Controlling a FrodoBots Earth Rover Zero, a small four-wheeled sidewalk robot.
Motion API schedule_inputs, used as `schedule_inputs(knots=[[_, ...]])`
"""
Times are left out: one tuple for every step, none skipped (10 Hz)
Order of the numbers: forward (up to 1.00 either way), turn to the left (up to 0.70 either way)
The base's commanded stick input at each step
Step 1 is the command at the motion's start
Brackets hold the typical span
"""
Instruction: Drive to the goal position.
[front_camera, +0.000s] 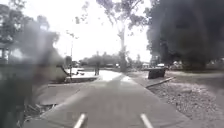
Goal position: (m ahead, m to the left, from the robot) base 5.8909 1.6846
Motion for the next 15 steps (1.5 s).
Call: schedule_inputs(knots=[[1.00,0.00],[1.00,0.00],[1.00,0.00],[1.00,0.00],[1.00,0.00],[1.00,0.00],[1.00,0.00],[1.00,0.00],[1.00,0.00],[1.00,0.00],[1.00,0.00],[1.00,0.00],[1.00,0.00],[1.00,0.00],[1.00,0.00]])
